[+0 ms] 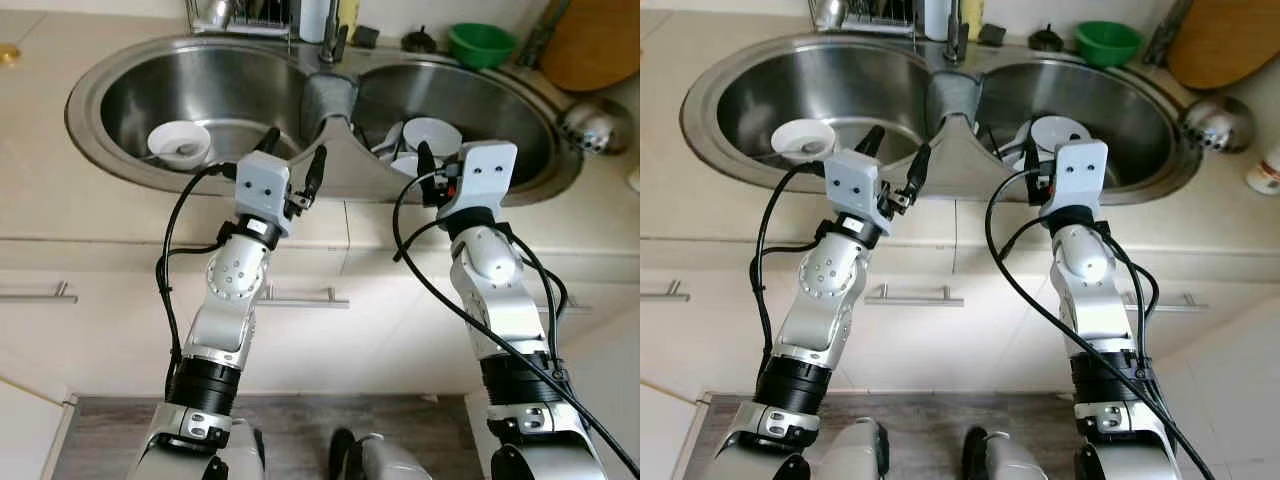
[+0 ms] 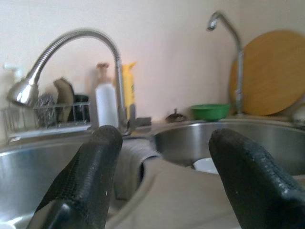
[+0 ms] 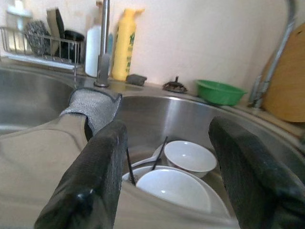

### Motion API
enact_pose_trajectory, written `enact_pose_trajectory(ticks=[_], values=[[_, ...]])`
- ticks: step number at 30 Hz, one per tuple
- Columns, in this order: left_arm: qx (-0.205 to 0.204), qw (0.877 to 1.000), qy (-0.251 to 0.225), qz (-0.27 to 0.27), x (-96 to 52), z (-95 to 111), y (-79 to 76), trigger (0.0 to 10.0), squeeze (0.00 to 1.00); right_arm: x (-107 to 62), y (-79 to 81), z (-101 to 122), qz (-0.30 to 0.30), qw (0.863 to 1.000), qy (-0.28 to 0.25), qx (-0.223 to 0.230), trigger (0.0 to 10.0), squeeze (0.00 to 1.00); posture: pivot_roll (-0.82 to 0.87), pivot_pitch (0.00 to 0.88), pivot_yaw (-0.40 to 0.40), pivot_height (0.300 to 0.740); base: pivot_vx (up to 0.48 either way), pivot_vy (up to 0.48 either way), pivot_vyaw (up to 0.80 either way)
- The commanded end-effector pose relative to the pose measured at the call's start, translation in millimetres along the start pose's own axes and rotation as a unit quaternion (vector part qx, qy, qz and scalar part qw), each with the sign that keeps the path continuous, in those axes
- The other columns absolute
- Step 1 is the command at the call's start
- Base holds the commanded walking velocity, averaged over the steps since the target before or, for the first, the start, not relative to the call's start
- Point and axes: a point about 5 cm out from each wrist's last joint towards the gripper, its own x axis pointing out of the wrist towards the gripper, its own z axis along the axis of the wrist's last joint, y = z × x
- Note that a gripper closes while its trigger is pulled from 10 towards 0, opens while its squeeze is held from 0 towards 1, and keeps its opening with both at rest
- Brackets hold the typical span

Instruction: Kitchen organization

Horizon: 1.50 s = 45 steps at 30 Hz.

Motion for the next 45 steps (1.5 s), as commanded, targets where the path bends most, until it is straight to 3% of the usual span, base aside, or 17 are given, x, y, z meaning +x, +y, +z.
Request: enact_pose_trajectory(ticks=[1, 13, 15, 45], values=[[-0.004, 1.000, -0.007, -0.010, 1.8, 2.8, -5.4, 10.0, 0.00, -0.5, -4.8, 0.9, -0.008, 1.000, 0.000, -0.011, 10.0, 0.00, 0.02, 0.000, -0.096, 0.740, 0.000, 0.000, 0.00], [-0.003, 1.000, -0.008, -0.011, 1.9, 2.9, -5.7, 10.0, 0.00, -0.8, -4.6, -0.3, -0.009, 1.000, 0.001, -0.011, 10.0, 0.00, 0.02, 0.000, -0.096, 0.740, 0.000, 0.000, 0.00], [-0.004, 1.000, -0.007, -0.009, 1.5, 2.4, -5.6, 10.0, 0.00, -0.6, -4.7, -2.0, -0.011, 1.000, 0.007, 0.004, 10.0, 0.00, 0.02, 0.000, -0.096, 0.740, 0.000, 0.000, -0.80], [0.000, 1.000, -0.019, -0.007, 2.0, 5.8, -3.8, 10.0, 0.00, -4.4, -5.9, 2.9, -0.018, 1.000, -0.023, -0.006, 10.0, 0.00, 0.02, 0.000, -0.097, 0.740, 0.000, 0.000, -0.80]])
